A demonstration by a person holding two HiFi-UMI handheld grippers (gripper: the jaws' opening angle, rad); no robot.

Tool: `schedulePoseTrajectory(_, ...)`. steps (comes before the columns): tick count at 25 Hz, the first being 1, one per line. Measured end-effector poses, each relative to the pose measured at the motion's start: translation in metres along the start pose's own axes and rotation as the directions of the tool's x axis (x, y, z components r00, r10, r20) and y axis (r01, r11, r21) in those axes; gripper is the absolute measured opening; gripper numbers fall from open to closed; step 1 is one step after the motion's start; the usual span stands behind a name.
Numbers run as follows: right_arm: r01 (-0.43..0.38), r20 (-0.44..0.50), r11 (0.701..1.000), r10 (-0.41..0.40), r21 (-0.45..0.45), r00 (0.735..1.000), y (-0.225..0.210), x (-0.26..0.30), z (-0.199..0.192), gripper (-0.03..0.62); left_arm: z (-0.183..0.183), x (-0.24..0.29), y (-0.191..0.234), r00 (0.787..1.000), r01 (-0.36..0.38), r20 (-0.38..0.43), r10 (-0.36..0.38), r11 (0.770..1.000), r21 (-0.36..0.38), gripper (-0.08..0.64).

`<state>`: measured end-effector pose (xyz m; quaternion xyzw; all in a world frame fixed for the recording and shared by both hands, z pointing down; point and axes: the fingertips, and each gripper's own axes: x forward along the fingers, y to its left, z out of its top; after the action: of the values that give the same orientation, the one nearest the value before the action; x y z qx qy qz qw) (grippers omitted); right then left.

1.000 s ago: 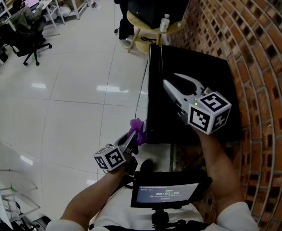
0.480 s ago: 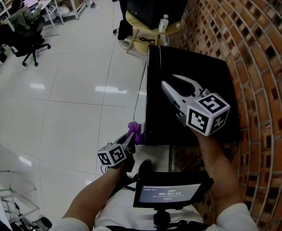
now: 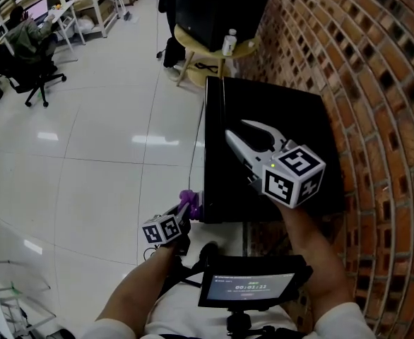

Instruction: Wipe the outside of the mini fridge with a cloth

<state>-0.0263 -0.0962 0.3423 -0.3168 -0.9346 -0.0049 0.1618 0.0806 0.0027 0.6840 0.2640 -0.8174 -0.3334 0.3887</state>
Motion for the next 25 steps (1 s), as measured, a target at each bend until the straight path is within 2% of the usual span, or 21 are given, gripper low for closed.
schedulePoseTrajectory(15,0.0,-0.001,1.0,0.0,0.001,1.0,0.001,0.001,0.0,0.127,-0.017,0.021,0.036,0.987,-0.085,-0.134,0.09,0.995,0.042,0.075)
schedulePoseTrajectory(25,0.005,-0.003,1.0,-0.005,0.002,1.0,0.0,0.001,-0.002,0.127,-0.014,0.021,0.035,0.987,-0.066,-0.147,0.072,0.997,0.044,0.074)
